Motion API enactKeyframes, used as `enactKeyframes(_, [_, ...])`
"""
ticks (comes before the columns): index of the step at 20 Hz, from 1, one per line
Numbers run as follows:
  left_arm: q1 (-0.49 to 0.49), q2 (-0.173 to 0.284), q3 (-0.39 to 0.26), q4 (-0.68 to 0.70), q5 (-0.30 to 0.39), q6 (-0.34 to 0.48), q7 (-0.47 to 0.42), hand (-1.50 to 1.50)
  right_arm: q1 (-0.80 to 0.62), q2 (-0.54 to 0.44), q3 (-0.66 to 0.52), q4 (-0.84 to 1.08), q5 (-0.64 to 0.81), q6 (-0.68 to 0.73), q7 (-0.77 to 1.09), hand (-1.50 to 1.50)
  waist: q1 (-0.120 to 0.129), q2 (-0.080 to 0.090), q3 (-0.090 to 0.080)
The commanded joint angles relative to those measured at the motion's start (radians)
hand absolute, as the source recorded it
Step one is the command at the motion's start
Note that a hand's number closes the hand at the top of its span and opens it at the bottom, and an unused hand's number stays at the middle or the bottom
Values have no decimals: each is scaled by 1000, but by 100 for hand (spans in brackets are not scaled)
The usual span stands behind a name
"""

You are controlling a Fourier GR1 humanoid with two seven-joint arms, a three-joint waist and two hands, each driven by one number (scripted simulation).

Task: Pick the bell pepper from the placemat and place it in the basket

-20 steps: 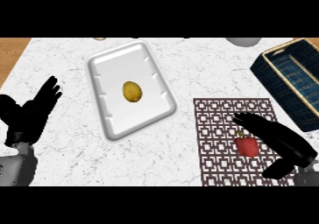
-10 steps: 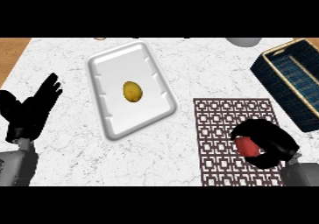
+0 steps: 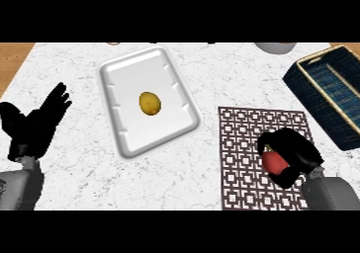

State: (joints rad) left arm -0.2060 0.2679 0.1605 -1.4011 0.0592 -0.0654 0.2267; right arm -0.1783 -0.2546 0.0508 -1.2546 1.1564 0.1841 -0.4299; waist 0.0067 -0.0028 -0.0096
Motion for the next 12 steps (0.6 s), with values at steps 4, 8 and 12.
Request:
enactKeyframes(4, [-13, -5, -9, -11, 1, -3, -2, 0, -140, 248, -236, 45, -68, -61, 555, 150, 21, 14, 8])
enactKeyframes(8, [-44, -16, -34, -11, -4, -13, 0, 0, -293, 252, -262, 98, -110, -141, 856, 150, 86, 25, 11])
enactKeyframes(12, [-67, -25, -55, 4, -13, -19, 6, 0, -487, 254, -283, 124, -207, -328, 1059, 150, 121, 27, 13])
